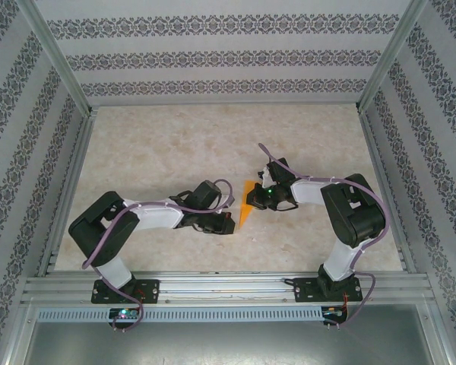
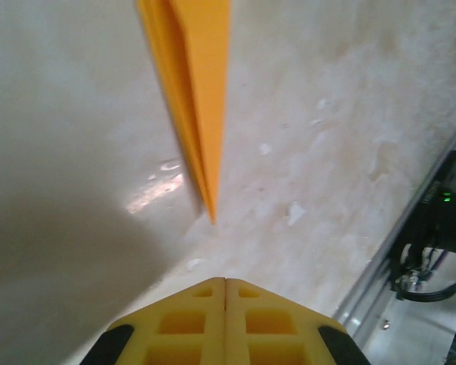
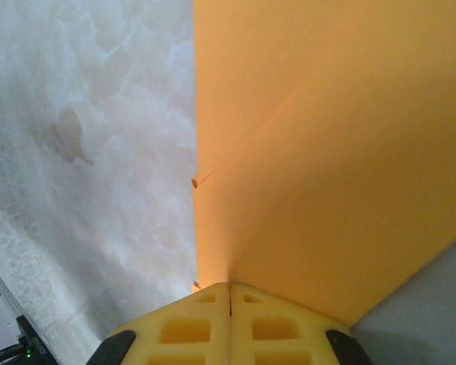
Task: Fold a paper plane with a square sheet of paper (fold left side to right side)
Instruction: Fold the wing for the fifth time at the center of the table.
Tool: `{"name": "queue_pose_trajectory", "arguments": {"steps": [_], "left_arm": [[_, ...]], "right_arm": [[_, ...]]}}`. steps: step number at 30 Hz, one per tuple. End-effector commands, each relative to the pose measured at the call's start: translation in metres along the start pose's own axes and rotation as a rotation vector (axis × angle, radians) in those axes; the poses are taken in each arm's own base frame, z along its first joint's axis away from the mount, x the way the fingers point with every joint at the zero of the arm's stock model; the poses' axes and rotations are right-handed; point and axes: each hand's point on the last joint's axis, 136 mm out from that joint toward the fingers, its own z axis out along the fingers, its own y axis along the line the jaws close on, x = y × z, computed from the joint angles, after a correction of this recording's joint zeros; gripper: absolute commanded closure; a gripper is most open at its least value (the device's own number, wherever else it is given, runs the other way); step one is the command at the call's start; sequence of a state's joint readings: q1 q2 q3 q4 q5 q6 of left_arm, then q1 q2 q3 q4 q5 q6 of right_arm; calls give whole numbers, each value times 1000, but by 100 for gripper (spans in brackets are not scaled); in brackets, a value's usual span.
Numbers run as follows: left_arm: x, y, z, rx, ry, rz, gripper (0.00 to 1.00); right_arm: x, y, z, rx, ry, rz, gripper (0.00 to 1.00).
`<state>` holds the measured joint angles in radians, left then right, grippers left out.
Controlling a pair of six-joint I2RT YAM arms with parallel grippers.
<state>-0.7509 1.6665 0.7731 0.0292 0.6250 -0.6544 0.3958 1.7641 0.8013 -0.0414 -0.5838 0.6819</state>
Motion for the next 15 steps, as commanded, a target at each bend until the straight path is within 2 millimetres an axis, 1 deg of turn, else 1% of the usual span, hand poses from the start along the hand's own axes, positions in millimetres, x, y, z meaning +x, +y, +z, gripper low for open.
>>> {"name": "queue_pose_trajectory", "arguments": {"steps": [1,5,9,15], "left_arm": [[-14,-15,-7,28,-27,20,100],[-30,-18,1,28,-43,33,100],[-46,-15,12,17,-69,34,100],[-66,-12,22,9,-101,45,100]], "right_arm": [[30,-49,10,192,65,88,100],[30,-47,11,193,63,88,100],[31,-47,12,194,67,87,100],[31,-47,13,196,69,84,100]]}}
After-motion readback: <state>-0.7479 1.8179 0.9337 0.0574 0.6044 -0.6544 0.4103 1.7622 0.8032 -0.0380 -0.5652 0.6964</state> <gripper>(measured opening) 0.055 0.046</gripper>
